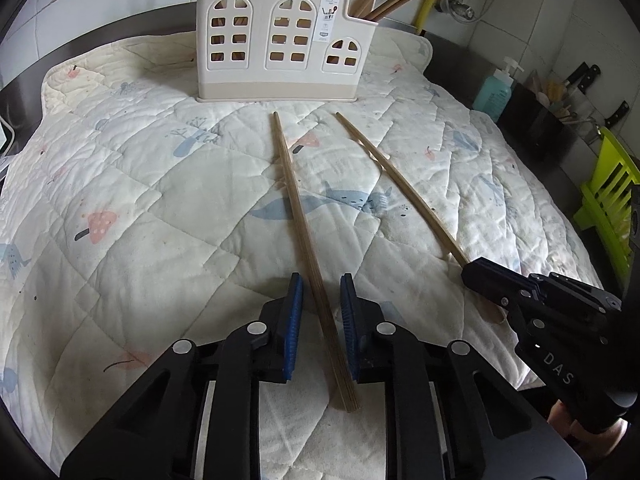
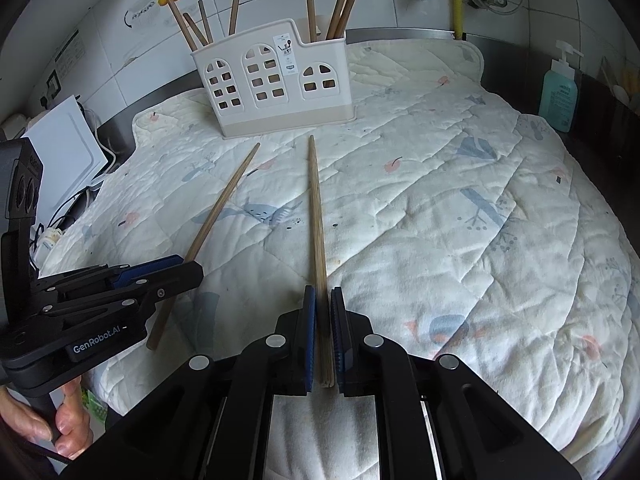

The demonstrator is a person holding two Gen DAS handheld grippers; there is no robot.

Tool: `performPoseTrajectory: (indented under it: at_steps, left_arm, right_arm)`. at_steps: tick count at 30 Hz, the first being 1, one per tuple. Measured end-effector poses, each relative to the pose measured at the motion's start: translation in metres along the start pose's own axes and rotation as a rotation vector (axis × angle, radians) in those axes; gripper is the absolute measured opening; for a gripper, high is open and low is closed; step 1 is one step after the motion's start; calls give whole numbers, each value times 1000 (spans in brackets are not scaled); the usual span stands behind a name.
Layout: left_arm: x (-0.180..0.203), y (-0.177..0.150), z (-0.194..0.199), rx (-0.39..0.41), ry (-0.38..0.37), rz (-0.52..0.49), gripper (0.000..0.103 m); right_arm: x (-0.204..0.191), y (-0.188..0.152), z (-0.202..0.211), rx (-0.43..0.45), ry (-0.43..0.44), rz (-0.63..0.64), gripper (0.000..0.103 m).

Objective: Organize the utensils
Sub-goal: 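Close the right gripper on a wooden chopstick while the left gripper closes on another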

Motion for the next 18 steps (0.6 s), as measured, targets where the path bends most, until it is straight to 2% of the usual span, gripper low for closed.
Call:
performPoseTrajectory:
  at_steps: [4, 12, 18]
  left_arm:
    - [-2, 0, 1, -1, 13, 5, 10]
    - [-2, -1, 0, -12, -5, 12, 10]
    - [-1, 1, 0, -8, 14, 6, 9]
  right_arm:
    - [0, -2, 0, -2, -1, -4, 8]
    - [1, -5, 2, 0, -1, -5, 8]
    - [0, -6, 3, 12, -12, 8, 7]
Point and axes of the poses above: each gripper's, at about its wrist camera, not at the fingertips, and z roughly against the way its jaws point, x to its right, y to its top, the point moved 6 cm from there along -z, roughly the way its jaws point, and after that the axes turned 10 degrees about -z, right-handed, at the moved point
